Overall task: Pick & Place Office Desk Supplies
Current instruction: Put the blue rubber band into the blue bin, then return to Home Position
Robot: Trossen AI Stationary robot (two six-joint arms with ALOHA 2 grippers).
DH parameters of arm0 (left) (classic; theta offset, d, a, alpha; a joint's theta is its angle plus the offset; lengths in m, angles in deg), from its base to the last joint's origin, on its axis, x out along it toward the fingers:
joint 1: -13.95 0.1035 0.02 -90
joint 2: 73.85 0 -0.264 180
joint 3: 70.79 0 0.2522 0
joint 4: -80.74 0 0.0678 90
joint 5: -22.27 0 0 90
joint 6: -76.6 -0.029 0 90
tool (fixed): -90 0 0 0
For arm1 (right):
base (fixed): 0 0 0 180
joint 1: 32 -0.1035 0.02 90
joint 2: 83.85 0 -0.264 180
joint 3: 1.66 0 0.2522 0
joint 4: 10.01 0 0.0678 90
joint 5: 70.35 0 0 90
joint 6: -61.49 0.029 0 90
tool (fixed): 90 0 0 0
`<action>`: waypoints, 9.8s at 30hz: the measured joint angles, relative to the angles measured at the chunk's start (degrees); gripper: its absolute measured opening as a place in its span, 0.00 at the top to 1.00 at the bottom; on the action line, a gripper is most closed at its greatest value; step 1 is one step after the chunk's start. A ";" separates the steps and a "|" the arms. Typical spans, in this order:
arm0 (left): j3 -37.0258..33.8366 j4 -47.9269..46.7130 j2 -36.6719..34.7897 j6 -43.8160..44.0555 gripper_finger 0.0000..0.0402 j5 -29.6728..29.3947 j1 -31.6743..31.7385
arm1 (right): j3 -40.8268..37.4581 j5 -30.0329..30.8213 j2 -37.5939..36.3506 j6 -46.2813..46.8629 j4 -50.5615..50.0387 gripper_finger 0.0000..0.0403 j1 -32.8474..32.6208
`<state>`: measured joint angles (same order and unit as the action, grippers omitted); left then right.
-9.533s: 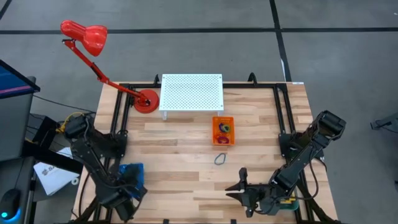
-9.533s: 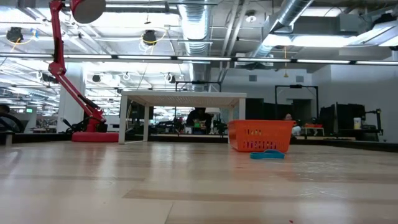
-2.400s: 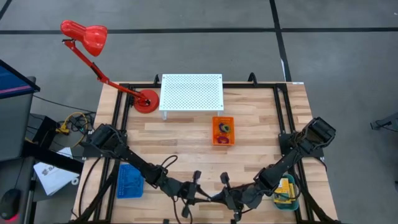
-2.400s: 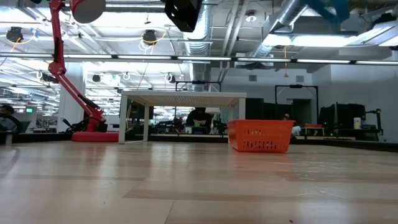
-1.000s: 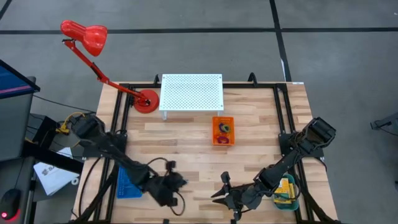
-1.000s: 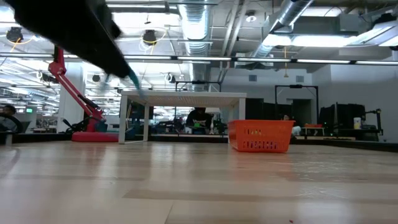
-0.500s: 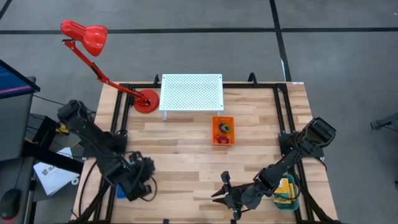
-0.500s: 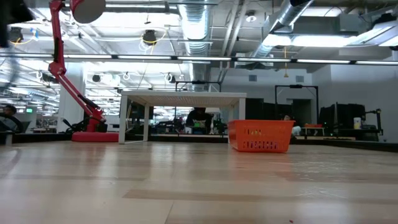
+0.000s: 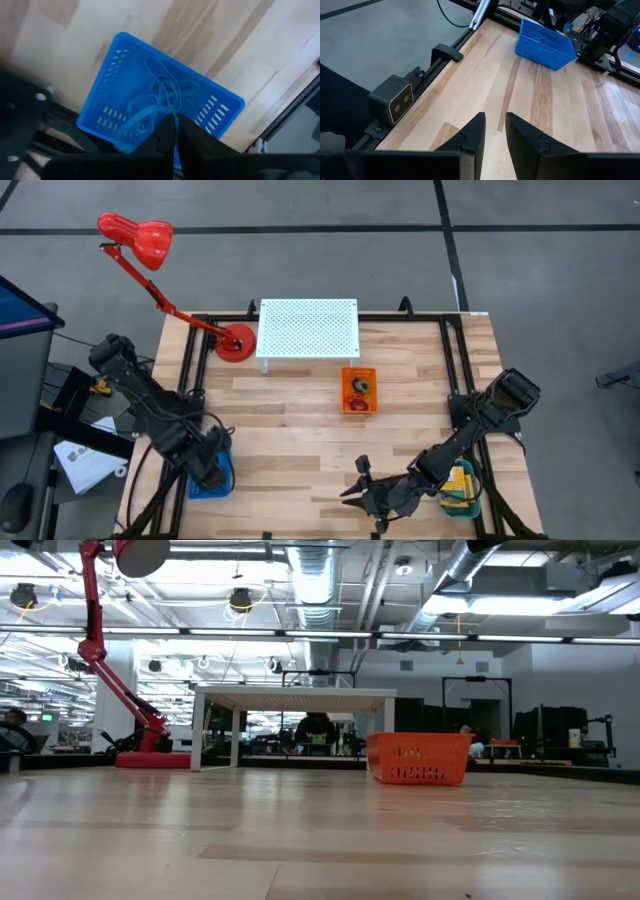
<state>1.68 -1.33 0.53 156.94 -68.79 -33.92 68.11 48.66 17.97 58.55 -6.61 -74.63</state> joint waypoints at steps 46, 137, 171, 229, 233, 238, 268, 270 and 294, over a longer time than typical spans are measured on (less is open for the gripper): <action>-9.80 14.90 -7.00 5.94 0.43 1.06 -4.73 | -0.02 0.00 0.00 1.91 -2.13 0.82 0.04; -57.71 70.44 -72.43 -87.33 0.74 -13.47 40.33 | -0.02 -2.22 -3.96 11.76 -4.29 0.82 3.04; -57.76 71.81 -62.18 -87.14 0.74 -13.53 40.30 | -1.29 -48.57 -4.15 -11.96 14.52 0.82 43.34; -57.80 72.63 -59.64 -87.13 0.74 -13.49 40.24 | -55.63 -32.07 -98.67 3.86 -15.97 0.82 51.60; -57.80 72.63 -59.64 -87.13 0.74 -13.49 40.24 | -55.63 -31.98 -98.86 0.30 -15.99 0.82 52.62; -57.80 72.63 -59.64 -87.13 0.74 -13.49 40.24 | -55.63 -31.98 -98.86 -0.05 -15.99 0.82 52.94; -57.76 72.65 -59.64 -87.13 0.74 -13.49 40.24 | -55.69 -31.98 -98.84 -0.04 -15.97 0.82 52.89; -57.76 72.63 -59.64 -87.13 0.74 -13.49 40.24 | -55.69 -31.98 -98.84 -0.05 -15.97 0.82 52.89; -57.76 72.63 -59.64 -87.13 0.74 -13.49 40.24 | -55.69 -31.98 -98.84 -0.06 -15.95 0.82 52.89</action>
<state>-56.08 71.30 -59.11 69.81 -82.28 6.31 12.42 16.69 -80.86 58.49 -22.56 -21.74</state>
